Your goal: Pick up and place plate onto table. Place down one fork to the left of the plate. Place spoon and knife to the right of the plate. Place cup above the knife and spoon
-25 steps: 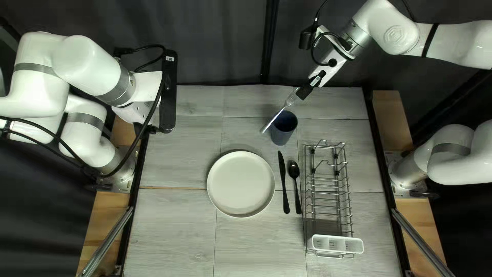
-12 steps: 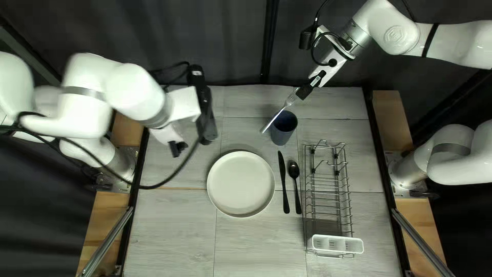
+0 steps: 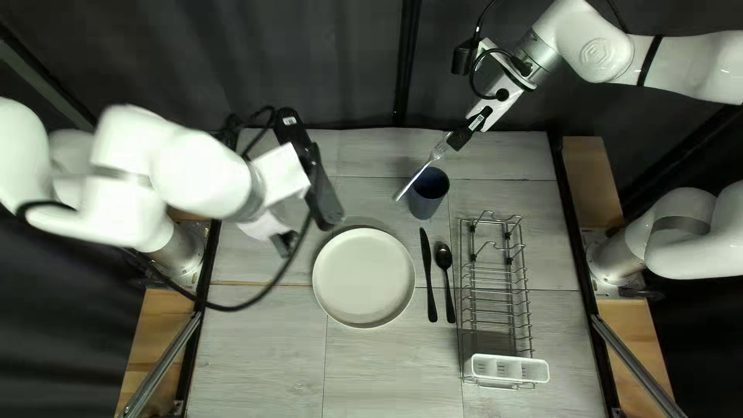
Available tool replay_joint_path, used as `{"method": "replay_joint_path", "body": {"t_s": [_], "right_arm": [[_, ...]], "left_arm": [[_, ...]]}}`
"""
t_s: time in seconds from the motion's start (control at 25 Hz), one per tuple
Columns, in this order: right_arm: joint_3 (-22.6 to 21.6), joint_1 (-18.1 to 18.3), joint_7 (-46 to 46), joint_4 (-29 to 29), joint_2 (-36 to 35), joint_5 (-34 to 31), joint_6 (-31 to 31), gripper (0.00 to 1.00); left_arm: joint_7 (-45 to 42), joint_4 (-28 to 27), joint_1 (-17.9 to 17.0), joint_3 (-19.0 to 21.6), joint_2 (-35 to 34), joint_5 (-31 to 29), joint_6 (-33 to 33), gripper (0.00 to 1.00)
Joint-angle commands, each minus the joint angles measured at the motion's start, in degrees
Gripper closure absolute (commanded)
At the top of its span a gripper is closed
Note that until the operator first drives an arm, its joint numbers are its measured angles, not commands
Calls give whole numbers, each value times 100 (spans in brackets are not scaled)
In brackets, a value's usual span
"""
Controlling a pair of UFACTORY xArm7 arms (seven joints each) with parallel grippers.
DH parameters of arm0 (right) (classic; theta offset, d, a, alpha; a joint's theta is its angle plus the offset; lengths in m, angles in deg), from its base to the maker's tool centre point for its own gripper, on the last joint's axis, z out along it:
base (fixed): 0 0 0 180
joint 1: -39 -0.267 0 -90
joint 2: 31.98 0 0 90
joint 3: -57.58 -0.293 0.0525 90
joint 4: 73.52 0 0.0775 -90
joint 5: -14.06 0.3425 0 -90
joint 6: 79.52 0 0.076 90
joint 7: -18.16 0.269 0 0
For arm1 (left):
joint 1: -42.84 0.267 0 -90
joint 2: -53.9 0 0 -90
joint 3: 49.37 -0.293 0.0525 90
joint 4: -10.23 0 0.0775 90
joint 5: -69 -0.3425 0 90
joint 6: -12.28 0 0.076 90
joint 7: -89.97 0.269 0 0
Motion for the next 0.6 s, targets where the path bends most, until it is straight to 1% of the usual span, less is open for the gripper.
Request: {"method": "replay_joint_path", "body": {"t_s": [0.04,0.24,0.28,0.36,0.48,0.52,0.6], "right_arm": [[0,0,0,0,0,0,0,100],[0,0,0,0,0,0,0,100],[0,0,0,0,0,0,0,100],[0,0,0,0,0,0,0,100],[0,0,0,0,0,0,0,100],[0,0,0,0,0,0,0,100],[0,0,0,0,0,0,0,100]], "left_arm": [[1,3,-2,-1,-4,-1,-2,0],[1,3,-2,-1,-4,-1,-2,0],[-57,27,16,-56,32,120,51,0],[-143,-83,66,-58,256,179,125,0],[-442,-464,159,110,736,87,123,0],[-619,-694,189,236,994,-25,89,0],[-809,-909,205,367,1279,-199,94,0]]}}
